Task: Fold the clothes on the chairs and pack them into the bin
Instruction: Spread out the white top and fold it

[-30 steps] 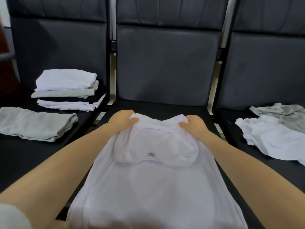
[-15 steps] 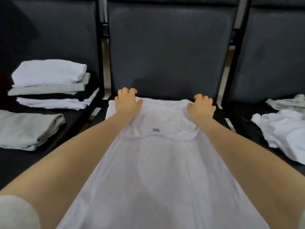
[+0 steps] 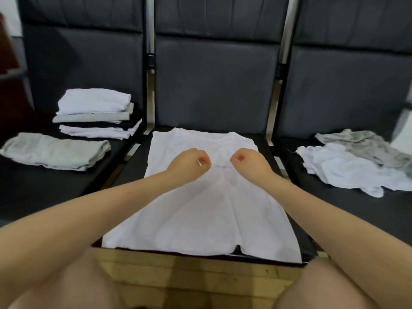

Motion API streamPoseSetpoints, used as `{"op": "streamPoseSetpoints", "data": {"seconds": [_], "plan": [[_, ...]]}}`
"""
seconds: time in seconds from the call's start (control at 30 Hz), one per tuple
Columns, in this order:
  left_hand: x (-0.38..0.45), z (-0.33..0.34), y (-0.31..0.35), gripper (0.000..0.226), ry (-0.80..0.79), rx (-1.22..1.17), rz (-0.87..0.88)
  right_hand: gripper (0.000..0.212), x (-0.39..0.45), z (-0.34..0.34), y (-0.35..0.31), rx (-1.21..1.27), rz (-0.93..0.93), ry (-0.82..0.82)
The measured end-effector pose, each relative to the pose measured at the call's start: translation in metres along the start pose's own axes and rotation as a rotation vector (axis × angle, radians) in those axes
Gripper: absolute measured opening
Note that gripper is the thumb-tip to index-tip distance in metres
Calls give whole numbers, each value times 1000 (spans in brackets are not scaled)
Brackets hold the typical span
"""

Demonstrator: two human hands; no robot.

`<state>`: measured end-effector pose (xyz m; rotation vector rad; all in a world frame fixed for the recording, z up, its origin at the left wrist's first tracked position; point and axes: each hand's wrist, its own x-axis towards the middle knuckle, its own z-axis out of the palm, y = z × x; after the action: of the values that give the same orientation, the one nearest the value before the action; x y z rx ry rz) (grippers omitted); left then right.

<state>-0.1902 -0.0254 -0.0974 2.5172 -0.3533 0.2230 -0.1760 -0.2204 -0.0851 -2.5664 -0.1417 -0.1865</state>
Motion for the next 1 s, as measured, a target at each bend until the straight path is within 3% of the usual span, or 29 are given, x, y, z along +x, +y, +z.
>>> {"op": "streamPoseSetpoints", "data": {"seconds": [0.3,0.5,0.6,0.73,0.83,0.93,1.0], "plan": [[-99,2,2,15,-231,32,118,19,-66,-8,-1,35,-143,-276],[-132,20,-6,55,-298,162,317,11,-92,-6,24,-133,-254,-437],[-130,22,-10,36,-218,71,349,6,-95,-3,27,-133,-260,-439],[-120,23,-5,8,-196,-160,205,25,-103,1,19,-178,-312,-374],[-107,14,1,20,-188,-339,20,40,-110,4,12,-157,-350,-359],[-93,11,-1,32,-228,-510,-132,58,-112,10,6,-359,-385,-309],[-86,13,-2,34,-221,-626,-196,54,-110,17,7,-432,-394,-261]]}}
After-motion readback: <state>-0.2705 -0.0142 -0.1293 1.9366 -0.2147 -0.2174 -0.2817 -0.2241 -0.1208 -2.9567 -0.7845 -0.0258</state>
